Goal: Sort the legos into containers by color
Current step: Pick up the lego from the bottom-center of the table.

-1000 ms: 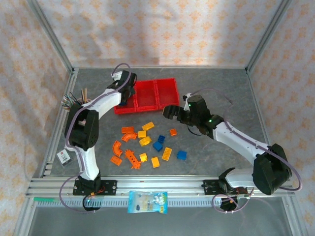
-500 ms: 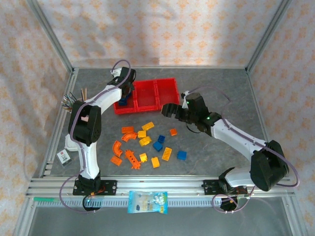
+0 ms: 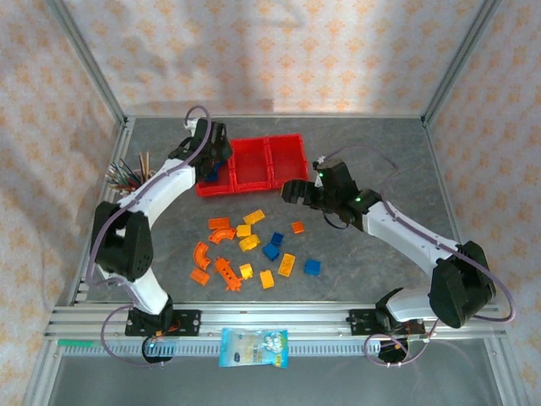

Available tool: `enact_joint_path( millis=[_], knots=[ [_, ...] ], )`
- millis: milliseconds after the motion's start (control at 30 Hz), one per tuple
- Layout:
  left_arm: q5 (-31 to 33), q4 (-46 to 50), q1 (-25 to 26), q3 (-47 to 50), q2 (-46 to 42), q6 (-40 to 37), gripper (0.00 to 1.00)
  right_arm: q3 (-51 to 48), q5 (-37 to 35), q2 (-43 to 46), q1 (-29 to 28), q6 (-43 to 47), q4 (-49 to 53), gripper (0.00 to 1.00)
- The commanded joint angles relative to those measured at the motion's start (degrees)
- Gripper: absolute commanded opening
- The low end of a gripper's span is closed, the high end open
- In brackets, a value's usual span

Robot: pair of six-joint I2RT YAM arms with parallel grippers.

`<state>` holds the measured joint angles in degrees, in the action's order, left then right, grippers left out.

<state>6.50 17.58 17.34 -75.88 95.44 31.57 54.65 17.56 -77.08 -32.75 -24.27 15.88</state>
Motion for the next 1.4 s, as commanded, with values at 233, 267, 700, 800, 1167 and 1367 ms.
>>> enact_joint_path(
  millis=[233, 267, 700, 800, 1167, 1367],
  knots=[
    [-9.33, -5.36, 9.78, 18.78, -16.33, 0.98, 0.67, -5.21, -8.13, 8.14, -2.14, -3.7, 15.29, 1.0],
    [-10.01, -5.83, 10.9, 20.81, -17.73, 1.31, 0.68, -6.04, -8.7, 8.91, -2.84, -4.44, 16.1, 1.0],
    [-15.97, -13.01, 24.4, 37.15, -31.08, 1.59, 0.85, -15.64, -11.78, 12.62, -12.57, -17.87, 17.96, 0.98],
    [-16.32, -13.86, 26.06, 39.49, -33.09, 1.54, 0.89, -17.38, -12.29, 12.34, -14.71, -20.67, 16.85, 0.94],
    [-16.9, -14.44, 28.85, 42.45, -36.46, 0.95, 0.99, -19.77, -12.09, 7.71, -19.2, -25.28, 11.33, 0.78],
    [-16.09, -14.03, 28.88, 42.57, -36.46, 1.09, 0.99, -19.85, -13.52, 4.87, -19.89, -25.83, 10.44, 0.67]
  ],
)
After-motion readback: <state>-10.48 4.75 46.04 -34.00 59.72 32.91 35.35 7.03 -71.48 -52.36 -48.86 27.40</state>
